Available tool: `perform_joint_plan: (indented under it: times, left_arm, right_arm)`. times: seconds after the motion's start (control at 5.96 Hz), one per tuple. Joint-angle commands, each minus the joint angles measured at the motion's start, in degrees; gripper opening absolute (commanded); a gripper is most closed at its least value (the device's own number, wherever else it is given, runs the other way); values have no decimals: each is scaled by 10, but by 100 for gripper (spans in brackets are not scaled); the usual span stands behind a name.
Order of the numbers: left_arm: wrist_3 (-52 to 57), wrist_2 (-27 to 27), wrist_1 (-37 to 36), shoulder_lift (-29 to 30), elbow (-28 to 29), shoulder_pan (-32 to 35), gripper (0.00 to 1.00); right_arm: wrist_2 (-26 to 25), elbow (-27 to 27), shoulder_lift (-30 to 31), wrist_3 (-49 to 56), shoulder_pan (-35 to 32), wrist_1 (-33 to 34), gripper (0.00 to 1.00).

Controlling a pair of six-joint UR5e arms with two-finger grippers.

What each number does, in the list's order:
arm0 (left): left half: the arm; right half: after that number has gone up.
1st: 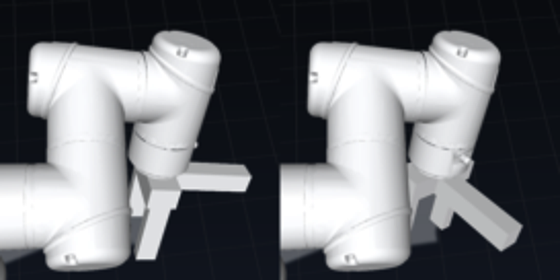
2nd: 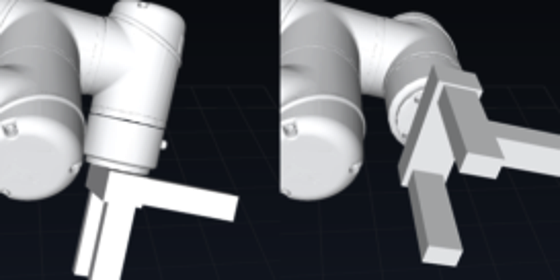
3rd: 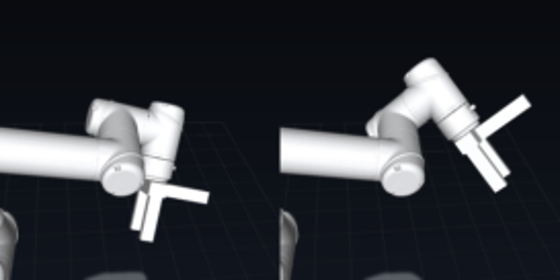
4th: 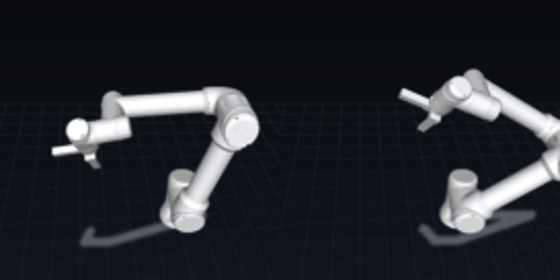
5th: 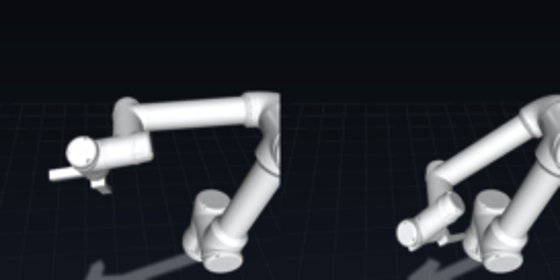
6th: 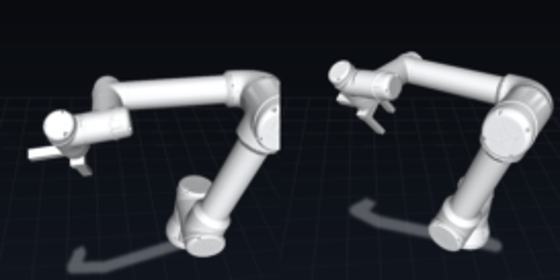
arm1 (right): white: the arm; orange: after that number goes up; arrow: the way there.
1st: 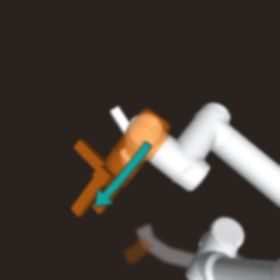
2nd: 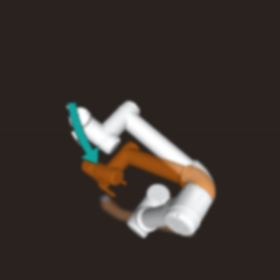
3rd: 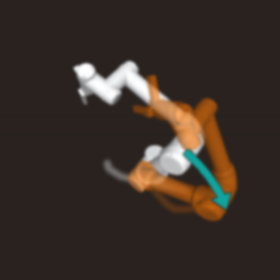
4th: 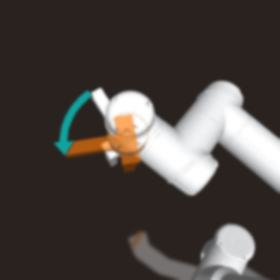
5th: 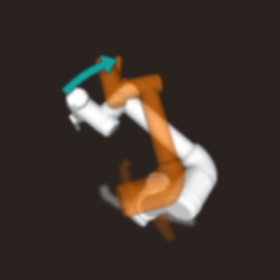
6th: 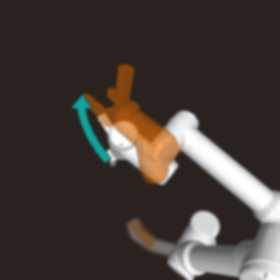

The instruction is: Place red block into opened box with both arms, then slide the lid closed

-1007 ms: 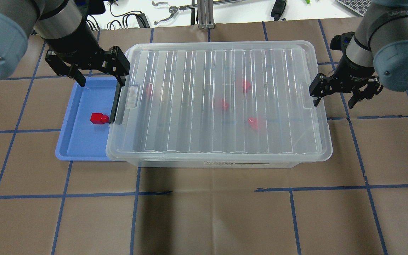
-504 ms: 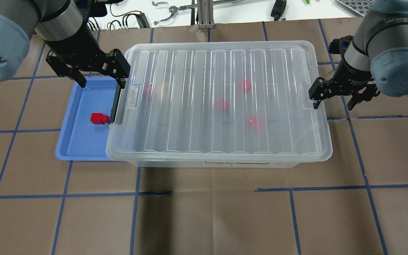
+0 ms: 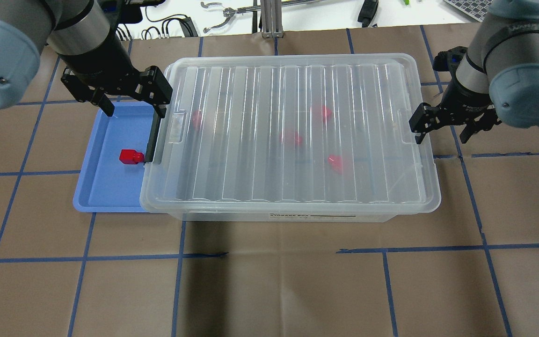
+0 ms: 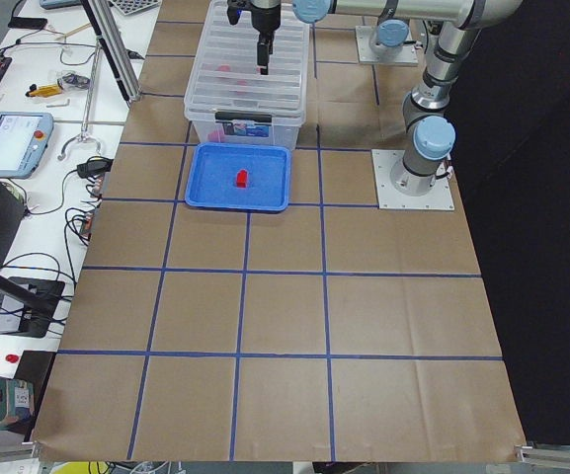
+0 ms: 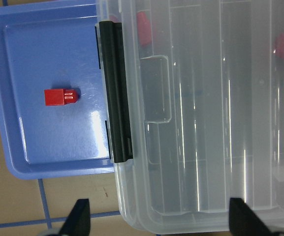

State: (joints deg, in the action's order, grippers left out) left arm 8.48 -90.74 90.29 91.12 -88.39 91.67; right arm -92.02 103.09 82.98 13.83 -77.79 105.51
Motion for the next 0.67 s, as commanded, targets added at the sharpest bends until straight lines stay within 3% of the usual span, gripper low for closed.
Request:
perform_joint_plan:
  times: [0.0, 0.17, 0.5]
  left_arm:
    - [103, 0, 6, 1, 0, -10, 99]
    - [152, -1, 23, 4, 0, -14, 99]
    - [396, 3, 27, 17, -4, -55, 98]
  right_arm:
    - [0, 0, -1, 52, 23, 3, 100]
    - [-1, 0, -1, 68, 33, 3, 100]
    - [-1, 0, -1, 100, 66, 3, 100]
